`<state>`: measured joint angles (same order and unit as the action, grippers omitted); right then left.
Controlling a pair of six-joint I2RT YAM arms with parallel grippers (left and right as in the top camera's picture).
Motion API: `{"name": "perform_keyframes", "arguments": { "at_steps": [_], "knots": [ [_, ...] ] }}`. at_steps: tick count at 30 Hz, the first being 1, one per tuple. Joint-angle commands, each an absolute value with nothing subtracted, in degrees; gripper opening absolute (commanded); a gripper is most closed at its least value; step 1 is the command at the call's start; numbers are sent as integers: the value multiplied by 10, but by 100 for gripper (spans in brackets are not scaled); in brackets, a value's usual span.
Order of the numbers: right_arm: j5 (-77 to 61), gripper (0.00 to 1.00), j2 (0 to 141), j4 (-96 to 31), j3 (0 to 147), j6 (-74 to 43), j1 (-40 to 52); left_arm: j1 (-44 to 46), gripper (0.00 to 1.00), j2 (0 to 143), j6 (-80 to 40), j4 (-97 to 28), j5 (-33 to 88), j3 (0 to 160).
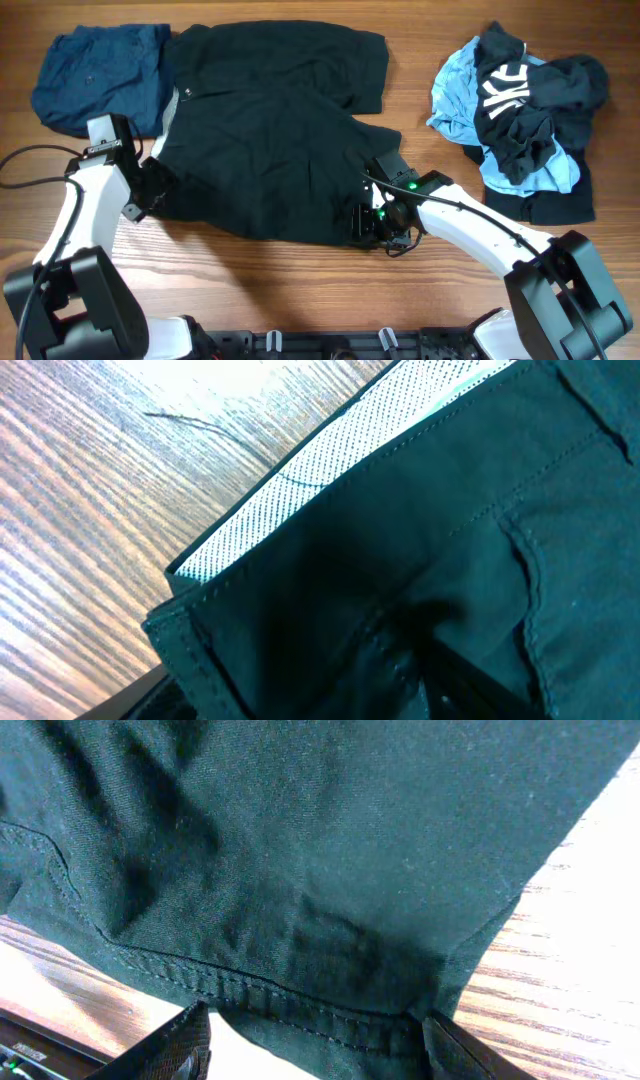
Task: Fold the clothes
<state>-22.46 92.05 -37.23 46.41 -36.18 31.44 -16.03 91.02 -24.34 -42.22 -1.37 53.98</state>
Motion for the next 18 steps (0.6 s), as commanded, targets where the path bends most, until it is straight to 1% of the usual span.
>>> {"name": "perform_keyframes", "arguments": {
  "at_steps": [1, 4, 5, 6, 7, 8, 9, 13, 18],
  "knots": [
    [-222, 64, 933, -371, 460, -360, 317, -162, 65, 931, -243, -403, -6, 527],
    [-231, 63, 933, -371, 460, -359, 317, -153, 63, 952, -243, -380, -6, 515],
    [-234, 62, 933, -371, 460, -356, 317, -148, 61, 959, -243, -376, -6, 515],
    [-237, 59, 933, -371, 460, -352, 317, -144, 57, 966, -243, -371, -7, 515],
    [-241, 47, 933, -371, 460, -349, 317, -139, 42, 973, -243, -364, -7, 515],
    [-241, 23, 933, -371, 460, -349, 317, -135, 17, 975, -243, -360, -7, 515],
    [-241, 4, 933, -372, 460, -350, 316, -132, 4, 976, -243, -354, -7, 515],
    [-240, 4, 915, -390, 468, -351, 293, -130, 4, 968, -243, -366, -11, 519],
    [-220, 4, 835, -490, 504, -313, 211, -130, 4, 905, -243, -437, -11, 525]
  ]
}}
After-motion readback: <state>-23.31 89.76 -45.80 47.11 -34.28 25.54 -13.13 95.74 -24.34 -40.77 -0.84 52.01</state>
